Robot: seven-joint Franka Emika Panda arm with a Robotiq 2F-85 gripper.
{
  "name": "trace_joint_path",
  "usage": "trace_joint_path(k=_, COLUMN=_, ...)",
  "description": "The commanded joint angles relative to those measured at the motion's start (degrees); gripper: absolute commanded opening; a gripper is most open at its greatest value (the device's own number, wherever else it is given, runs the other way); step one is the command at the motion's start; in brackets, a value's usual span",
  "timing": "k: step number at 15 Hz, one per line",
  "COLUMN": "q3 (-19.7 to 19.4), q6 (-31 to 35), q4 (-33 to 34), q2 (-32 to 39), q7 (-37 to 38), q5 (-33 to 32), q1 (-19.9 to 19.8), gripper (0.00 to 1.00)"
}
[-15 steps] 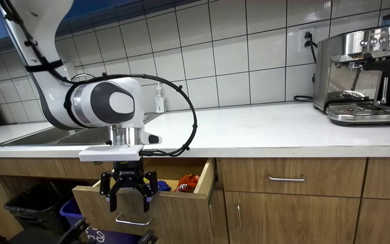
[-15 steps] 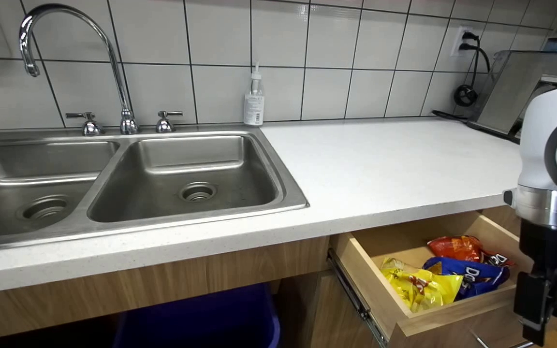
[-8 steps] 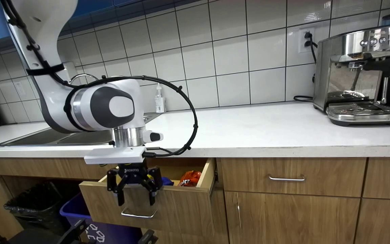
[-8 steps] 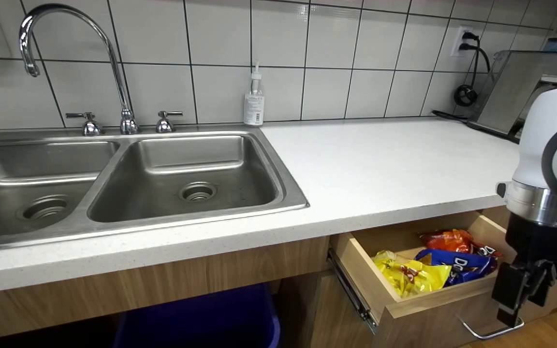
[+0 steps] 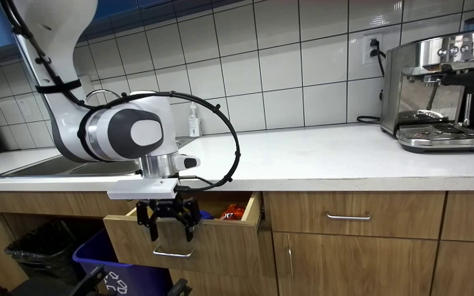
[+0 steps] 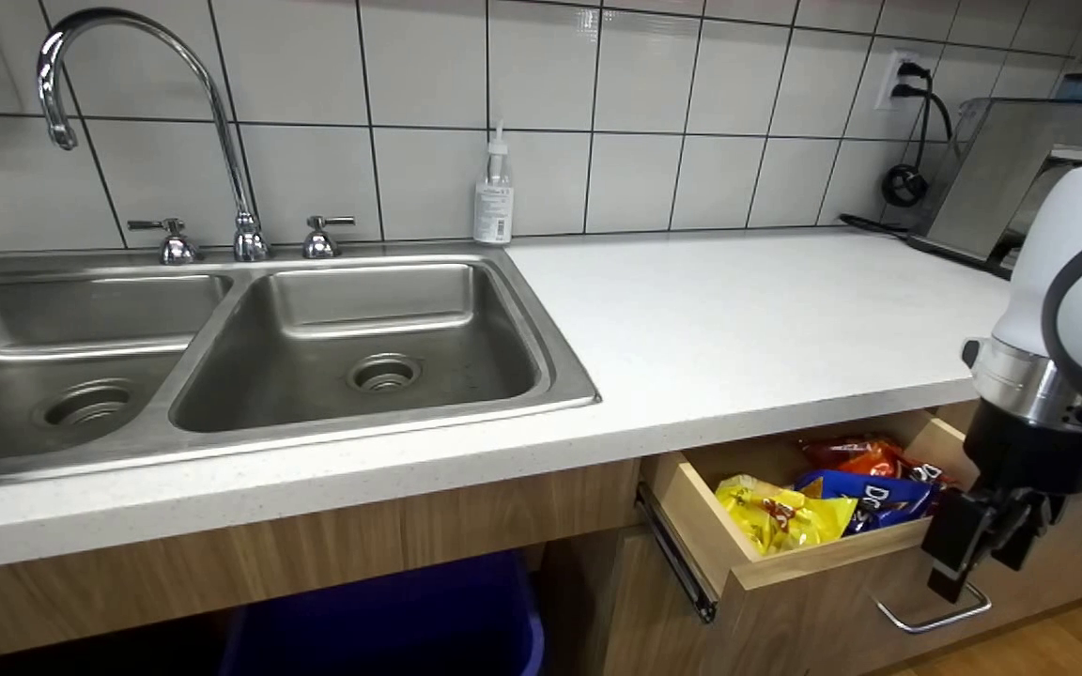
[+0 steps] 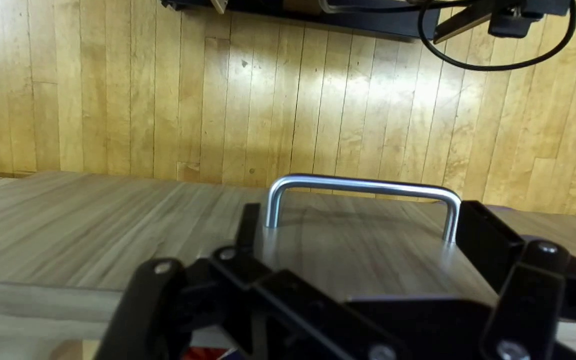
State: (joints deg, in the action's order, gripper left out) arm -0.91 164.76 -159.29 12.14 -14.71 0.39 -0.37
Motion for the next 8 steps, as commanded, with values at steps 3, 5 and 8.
trace_joint_path(k=3, q3=3.33, q6=4.58, q4=0.02, q2=-0.19, q7=1.05, q5=3.02, q1=-2.39, gripper=1.0)
trace_joint_path(k=5, q3=3.36, q6=5.3, q4=0.01, q2=-0.42, q7=1.43, q5=3.19, q1=-2.47, gripper=1.0)
trace_joint_path(k=8, q3=3.6, q6=6.19, q4=0.01, q2=-0.81, q7=2.1, q5=3.1, q1=-2.68, gripper=1.0)
